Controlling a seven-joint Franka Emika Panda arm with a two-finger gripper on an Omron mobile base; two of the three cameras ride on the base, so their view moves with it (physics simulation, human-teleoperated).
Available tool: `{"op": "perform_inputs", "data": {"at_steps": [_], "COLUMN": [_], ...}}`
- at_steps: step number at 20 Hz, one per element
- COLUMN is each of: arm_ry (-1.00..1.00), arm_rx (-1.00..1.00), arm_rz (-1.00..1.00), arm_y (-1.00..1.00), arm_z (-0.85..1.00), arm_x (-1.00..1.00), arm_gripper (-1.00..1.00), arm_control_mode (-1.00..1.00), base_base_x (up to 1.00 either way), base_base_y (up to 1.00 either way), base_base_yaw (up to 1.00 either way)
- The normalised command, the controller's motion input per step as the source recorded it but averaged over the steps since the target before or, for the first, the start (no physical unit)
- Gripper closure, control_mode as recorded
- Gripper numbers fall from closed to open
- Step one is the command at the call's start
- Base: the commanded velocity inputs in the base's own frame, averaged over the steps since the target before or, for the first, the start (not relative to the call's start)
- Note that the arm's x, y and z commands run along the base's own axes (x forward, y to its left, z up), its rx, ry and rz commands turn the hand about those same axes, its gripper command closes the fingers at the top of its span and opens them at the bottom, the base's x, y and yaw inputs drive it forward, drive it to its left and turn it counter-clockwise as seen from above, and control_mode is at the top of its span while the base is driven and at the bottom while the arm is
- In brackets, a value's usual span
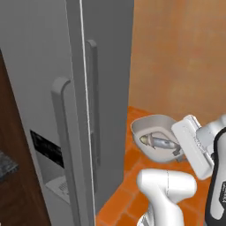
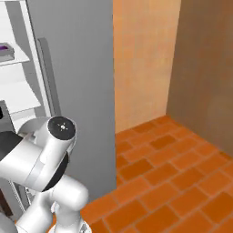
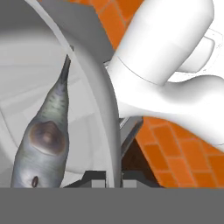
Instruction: Take the meat container that has the fish and place it on the second highest rack of the freezer. Then take the vegetable container that has the mushroom and eggplant and place it on the highest rack of the freezer.
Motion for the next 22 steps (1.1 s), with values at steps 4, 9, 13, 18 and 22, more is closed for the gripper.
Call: {"op": "perform_inputs", "data": {"at_steps": [4,9,13,18,22], "arm_ry": [0.00,0.00,0.00,0.00,0.00], "arm_rx": [0.00,0.00,0.00,0.00,0.00], "arm_rz": [0.00,0.00,0.00,0.00,0.00], "arm_y": [0.00,0.00,0.00,0.00,0.00], "arm_z": [0.00,0.00,0.00,0.00,0.00], "arm_x": [0.00,0.00,0.00,0.00,0.00], "arm_gripper": [1.00,1.00,1.00,1.00,1.00], "arm_control_mode": [1.00,1.00,1.00,1.00,1.00], "base_base_x": [0.52,0.36,0.13,0.34,0.36], "base_base_y": [-0.60,-0.49,-0.53,-0.44,-0.43], "base_base_yaw": [0.55,0.64,0.72,0.74,0.66]}}
